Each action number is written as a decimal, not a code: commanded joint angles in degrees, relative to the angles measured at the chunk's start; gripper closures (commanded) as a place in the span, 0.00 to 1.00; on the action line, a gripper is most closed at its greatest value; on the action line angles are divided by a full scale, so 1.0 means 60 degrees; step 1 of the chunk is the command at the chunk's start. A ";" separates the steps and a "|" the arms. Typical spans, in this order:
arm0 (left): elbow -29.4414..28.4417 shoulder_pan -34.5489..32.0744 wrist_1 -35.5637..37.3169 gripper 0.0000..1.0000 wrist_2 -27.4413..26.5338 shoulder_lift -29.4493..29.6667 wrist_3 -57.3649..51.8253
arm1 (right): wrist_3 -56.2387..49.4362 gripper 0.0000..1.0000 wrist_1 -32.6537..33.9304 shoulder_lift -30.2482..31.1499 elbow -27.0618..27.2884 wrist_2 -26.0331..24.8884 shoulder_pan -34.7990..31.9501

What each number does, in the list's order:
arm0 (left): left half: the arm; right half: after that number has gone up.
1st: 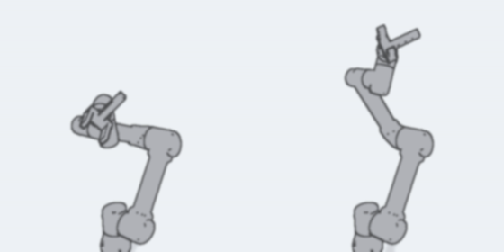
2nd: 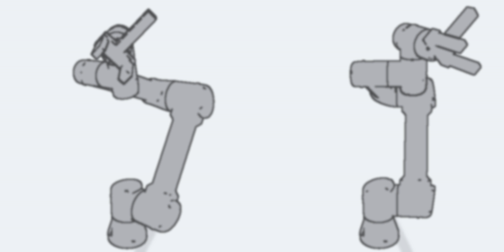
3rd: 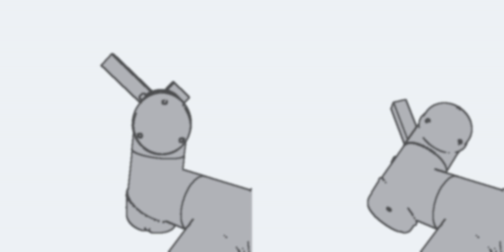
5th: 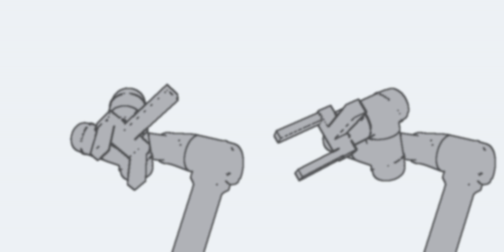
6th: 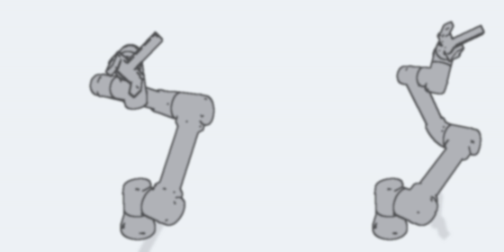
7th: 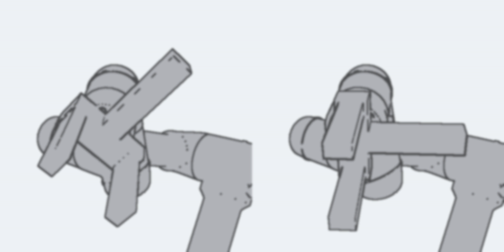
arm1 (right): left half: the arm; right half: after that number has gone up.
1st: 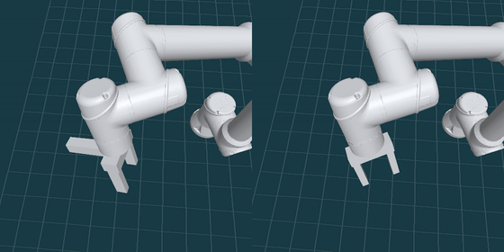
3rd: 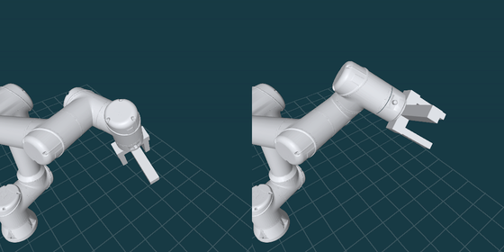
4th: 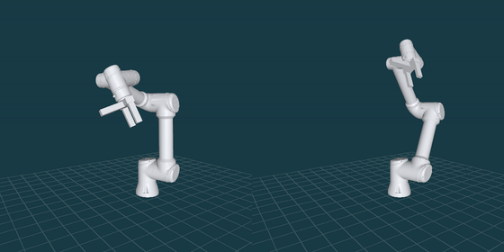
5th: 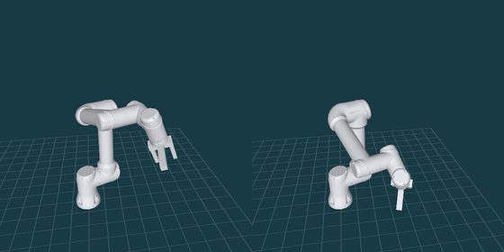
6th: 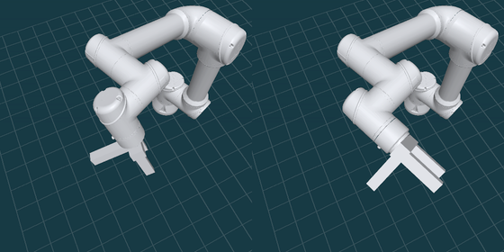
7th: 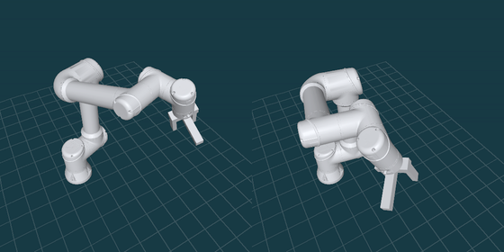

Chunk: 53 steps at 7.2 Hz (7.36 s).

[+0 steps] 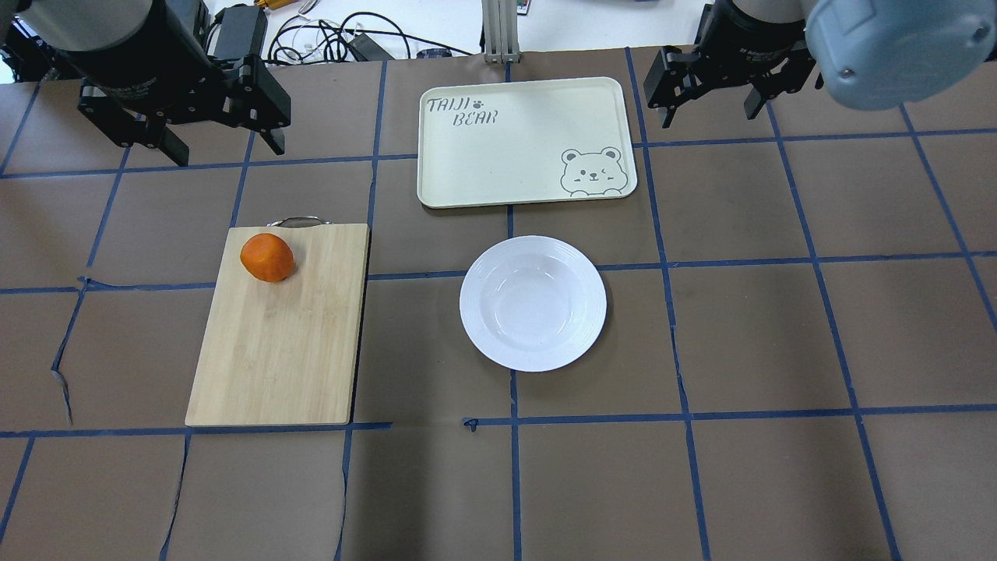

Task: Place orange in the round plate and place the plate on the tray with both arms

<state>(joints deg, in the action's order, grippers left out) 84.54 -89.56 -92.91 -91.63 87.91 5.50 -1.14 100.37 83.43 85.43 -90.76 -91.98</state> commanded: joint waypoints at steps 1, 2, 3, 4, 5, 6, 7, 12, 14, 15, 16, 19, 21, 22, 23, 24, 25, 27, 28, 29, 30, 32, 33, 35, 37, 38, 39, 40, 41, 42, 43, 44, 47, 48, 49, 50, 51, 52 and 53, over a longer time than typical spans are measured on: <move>0.0016 0.0001 -0.0013 0.00 -0.0006 0.0012 -0.0007 | 0.0000 0.00 0.0001 -0.0003 0.0000 -0.0005 0.0022; 0.0219 0.0001 0.0001 0.00 0.0008 0.0012 -0.0008 | 0.0000 0.00 -0.0028 -0.0003 0.0000 0.0009 0.0008; 0.0584 0.0044 0.0030 0.00 -0.0035 0.0056 -0.0080 | 0.0000 0.00 0.0001 -0.0003 0.0000 -0.0005 0.0008; 0.0979 0.0291 0.0335 0.00 -0.0050 0.0361 -0.0125 | 0.0000 0.00 0.0030 -0.0003 0.0000 -0.0005 0.0008; 0.1200 0.0714 0.1208 0.00 0.0023 0.0828 -0.0183 | 0.0015 0.00 0.0030 -0.0003 0.0000 -0.0005 0.0022; 0.1261 0.1023 0.1536 0.00 0.0009 0.1340 -0.0430 | 0.0000 0.00 0.0030 -0.0003 0.0000 -0.0005 0.0022; 0.1406 0.1113 0.2453 0.00 -0.0049 0.2041 -0.0897 | 0.0000 0.00 0.0030 -0.0003 0.0000 0.0009 0.0022; 0.2725 0.2491 0.4118 0.00 -0.0197 0.4184 -0.2248 | 0.0000 0.00 0.0030 -0.0003 0.0000 0.0009 0.0037; 0.2872 0.2476 0.4219 0.04 -0.0094 0.4552 -0.2176 | 0.0000 0.00 0.0030 -0.0003 0.0000 0.0009 0.0037; 0.2844 0.2476 0.4220 0.20 -0.0065 0.4582 -0.2176 | 0.0000 0.00 0.0030 -0.0018 0.0000 0.0009 0.0037; 0.2814 0.2476 0.4249 0.29 -0.0065 0.4582 -0.2161 | 0.0000 0.00 0.0016 -0.0047 0.0000 0.0009 0.0037; 0.2538 0.2462 0.4293 0.85 0.0184 0.4568 -0.2103 | 0.0000 0.00 0.0016 -0.0047 0.0000 -0.0005 0.0037; 0.2054 0.1517 0.3697 0.89 0.0766 0.4103 -0.1273 | 0.0000 0.00 0.0015 -0.0047 0.0000 -0.0005 0.0037; 0.2009 0.0625 0.3533 0.89 0.0828 0.3896 -0.0151 | 0.0000 0.00 0.0001 -0.0047 0.0000 -0.0005 0.0037; 0.1921 -0.0341 0.3532 0.88 0.1075 0.3836 0.1412 | 0.0000 0.00 0.0001 -0.0047 0.0000 -0.0005 0.0037; 0.1833 -0.1497 0.3532 0.88 0.1629 0.3705 0.2733 | 0.0000 0.00 0.0001 -0.0047 0.0000 -0.0005 0.0037; 0.1847 -0.2596 0.3662 0.88 0.1664 0.3921 0.3529 | 0.0000 0.00 0.0015 -0.0047 0.0000 -0.0005 0.0037; 0.2138 -0.3921 0.4348 0.88 0.2378 0.4259 0.4298 | -0.0029 0.00 0.0001 -0.0047 -0.0131 -0.0020 0.0066; 0.2329 -0.3954 0.4584 0.88 0.2425 0.4405 0.4270 | -0.0043 0.00 0.0001 -0.0033 -0.0248 -0.0122 0.0081; 0.2490 -0.3955 0.4586 0.81 0.2556 0.4639 0.4313 | -0.0044 0.00 0.0001 -0.0033 -0.0307 -0.0123 0.0081; 0.2506 -0.3955 0.4601 0.32 0.2441 0.4728 0.4241 | 0.0000 0.00 -0.0043 -0.0018 -0.0308 -0.0050 0.0067; 0.2331 -0.3926 0.5024 0.00 0.2411 0.4555 0.4415 | 0.0044 0.00 -0.0072 -0.0149 -0.0293 -0.0020 0.0067; 0.2113 -0.3664 0.4881 0.00 0.2121 0.4336 0.4314 | 0.0102 0.00 -0.0087 -0.0295 -0.0220 0.0081 0.0023; 0.1411 -0.2335 0.3684 0.00 0.1533 0.3794 0.3689 | 0.0277 0.00 -0.0072 -0.0908 0.0071 0.1352 0.0008; 0.0577 -0.0900 0.2569 0.00 0.1298 0.3179 0.1237 | 0.0337 0.00 0.0582 -0.0999 0.1529 0.1749 0.0037; 0.0312 -0.0661 0.2260 0.00 0.1298 0.2828 0.0831 | 0.0366 0.00 0.1848 -0.1028 0.2655 0.2521 0.0037; -0.0053 -0.0659 0.1344 0.00 0.1008 0.2390 0.0827 | 0.0381 0.00 0.3558 -0.1232 0.3681 0.2601 0.0037; -0.0666 -0.0731 -0.0188 0.00 0.0642 0.1878 0.0827 | 0.0483 0.00 0.4547 -0.1335 0.4402 0.2602 0.0023; -0.0759 -0.0920 -0.0624 0.00 0.0697 0.1278 0.0871 | 0.0513 0.00 0.5209 -0.1336 0.4960 0.2617 0.0008; -0.0644 -0.1125 -0.0411 0.00 0.0639 0.0822 0.0740 | 0.0571 0.00 0.6071 -0.1351 0.5676 0.2617 0.0008; -0.0498 -0.1113 0.1012 0.00 0.0595 0.0803 0.0710 | 0.1036 0.00 0.6645 -0.1365 0.6235 0.2907 0.0008; 0.0243 -0.1098 0.1360 0.00 0.0609 0.0803 0.0739 | 0.1229 0.00 0.6767 -0.1380 0.6458 0.3562 -0.0007; 0.0983 -0.1098 0.2038 0.00 0.0477 0.0086 0.0695 | 0.1289 0.05 0.8036 -0.1832 0.7014 0.3598 -0.0021; 0.0983 -0.1040 0.2009 0.00 0.0448 0.0013 0.0681 | 0.1550 0.09 0.8130 -0.1979 0.7002 0.3613 -0.0007; 0.0997 -0.1054 0.2008 0.00 0.0448 -0.0002 0.0695 | 0.1771 0.13 0.8160 -0.2053 0.6987 0.3729 -0.0021; 0.1085 -0.1040 0.2052 0.00 0.0448 -0.0017 0.0666 | 0.2164 0.27 0.8465 -0.2083 0.6987 0.3744 -0.0080; 0.1100 -0.1040 0.2067 0.00 0.0448 -0.0032 0.0593 | 0.2516 0.49 0.8555 -0.2083 0.6987 0.3730 -0.0124; 0.1100 -0.1040 0.2081 0.00 0.0390 -0.0061 0.0578 | 0.2549 0.74 0.8541 -0.2069 0.6987 0.3730 -0.0124; 0.1100 -0.1040 0.2081 0.00 0.0389 -0.0061 0.0578 | 0.2549 0.88 0.8541 -0.2025 0.6987 0.3730 -0.0153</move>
<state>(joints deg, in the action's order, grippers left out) 91.10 -95.81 -80.47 -89.18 87.61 9.05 13.73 151.51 71.10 127.34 -68.35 -92.72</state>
